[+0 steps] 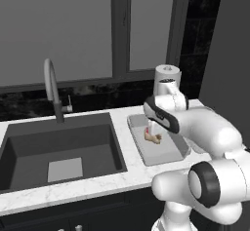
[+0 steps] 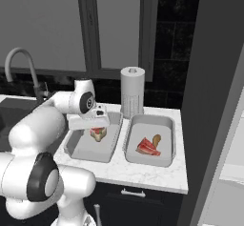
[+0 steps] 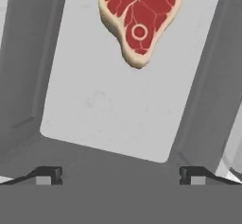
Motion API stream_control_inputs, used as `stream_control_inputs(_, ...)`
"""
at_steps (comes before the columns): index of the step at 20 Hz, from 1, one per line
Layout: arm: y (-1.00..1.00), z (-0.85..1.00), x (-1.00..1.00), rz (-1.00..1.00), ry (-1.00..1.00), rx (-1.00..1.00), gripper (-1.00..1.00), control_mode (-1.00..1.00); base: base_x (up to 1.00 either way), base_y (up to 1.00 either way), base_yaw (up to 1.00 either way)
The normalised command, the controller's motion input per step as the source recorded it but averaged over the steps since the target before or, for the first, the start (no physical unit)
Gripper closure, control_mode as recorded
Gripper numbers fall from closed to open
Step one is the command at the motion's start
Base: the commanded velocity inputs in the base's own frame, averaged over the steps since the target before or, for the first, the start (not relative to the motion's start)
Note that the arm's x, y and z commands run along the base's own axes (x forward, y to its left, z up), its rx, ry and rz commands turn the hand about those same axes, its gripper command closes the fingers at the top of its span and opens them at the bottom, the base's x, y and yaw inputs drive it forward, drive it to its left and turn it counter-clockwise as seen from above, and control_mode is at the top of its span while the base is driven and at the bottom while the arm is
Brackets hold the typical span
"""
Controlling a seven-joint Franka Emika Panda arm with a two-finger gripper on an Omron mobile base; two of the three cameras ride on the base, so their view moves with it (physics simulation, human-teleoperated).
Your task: Place one sweet potato and one steak in each tupperware on the nearby counter, to pack two identical lunches.
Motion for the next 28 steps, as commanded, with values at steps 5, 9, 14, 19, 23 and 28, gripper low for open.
stream_control_inputs(5,0.17,0.47,-0.97,-0.04,-0.04,0.06,-1.00,-1.00,0.00,0.00,0.00)
stream_control_inputs(9,0.01,0.98,-0.57,-0.03,-0.07,0.02,-1.00,-1.00,0.00,0.00,0.00)
stream_control_inputs(14,-0.10,0.92,-0.86,-0.09,-0.03,0.05,-1.00,-1.00,0.00,0.00,0.00)
stream_control_inputs(19,0.15,0.35,-1.00,-0.08,-0.08,0.06,-1.00,-1.00,0.00,0.00,0.00)
stream_control_inputs(23,0.39,0.01,-0.82,-0.08,-0.25,0.00,-1.00,-1.00,0.00,0.00,0.00)
stream_control_inputs(28,0.00,0.00,0.00,0.00,0.00,0.00,-1.00,-1.00,0.00,0.00,0.00)
